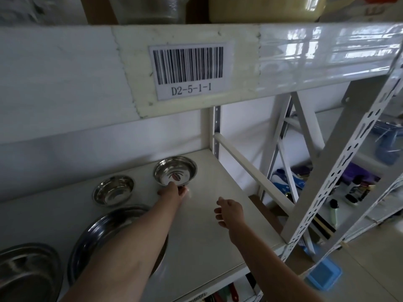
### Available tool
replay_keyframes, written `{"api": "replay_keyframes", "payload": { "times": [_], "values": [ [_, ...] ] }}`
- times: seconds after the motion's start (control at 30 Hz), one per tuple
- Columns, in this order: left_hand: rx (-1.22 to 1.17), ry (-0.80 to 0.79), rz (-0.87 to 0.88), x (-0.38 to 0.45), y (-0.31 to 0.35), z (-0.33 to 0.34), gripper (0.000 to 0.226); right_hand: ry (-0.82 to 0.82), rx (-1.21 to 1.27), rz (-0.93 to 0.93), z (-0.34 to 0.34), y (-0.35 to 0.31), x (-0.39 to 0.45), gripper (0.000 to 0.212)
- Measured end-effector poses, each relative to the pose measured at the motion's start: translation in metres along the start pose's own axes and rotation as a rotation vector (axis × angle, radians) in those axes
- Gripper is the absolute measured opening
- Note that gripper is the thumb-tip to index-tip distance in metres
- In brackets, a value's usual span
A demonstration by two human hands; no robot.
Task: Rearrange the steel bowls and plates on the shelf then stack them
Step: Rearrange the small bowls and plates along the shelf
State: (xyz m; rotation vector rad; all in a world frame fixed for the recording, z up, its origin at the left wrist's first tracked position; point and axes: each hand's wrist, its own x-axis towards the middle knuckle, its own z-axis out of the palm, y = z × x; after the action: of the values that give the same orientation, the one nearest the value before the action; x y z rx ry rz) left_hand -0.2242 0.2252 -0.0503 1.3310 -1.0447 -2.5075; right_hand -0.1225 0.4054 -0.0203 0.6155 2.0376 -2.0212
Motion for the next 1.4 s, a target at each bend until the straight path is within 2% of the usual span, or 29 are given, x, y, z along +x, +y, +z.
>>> {"api": "replay_keyframes", "payload": {
  "times": [0.33,0.83,1.0,1.4],
  "values": [
    [0.040,-0.105,0.122,-0.028,0.014,-0.005,0.044,-0.008,-0.022,0.001,0.014,-0.006,-0.002,0.030],
    [-0.020,-0.226,0.153,-0.095,0.052,-0.043,0.033,-0.082,-0.083,-0.017,0.055,-0.015,-0.007,0.027],
    [-0.002,-0.241,0.204,-0.112,0.070,-0.068,0.016,-0.128,-0.138,-0.026,0.074,-0.020,-0.011,0.028],
    [-0.091,-0.162,0.307,-0.144,0.127,-0.152,0.026,-0.283,-0.356,-0.145,0.143,-0.032,-0.009,0.034]
  ]
}}
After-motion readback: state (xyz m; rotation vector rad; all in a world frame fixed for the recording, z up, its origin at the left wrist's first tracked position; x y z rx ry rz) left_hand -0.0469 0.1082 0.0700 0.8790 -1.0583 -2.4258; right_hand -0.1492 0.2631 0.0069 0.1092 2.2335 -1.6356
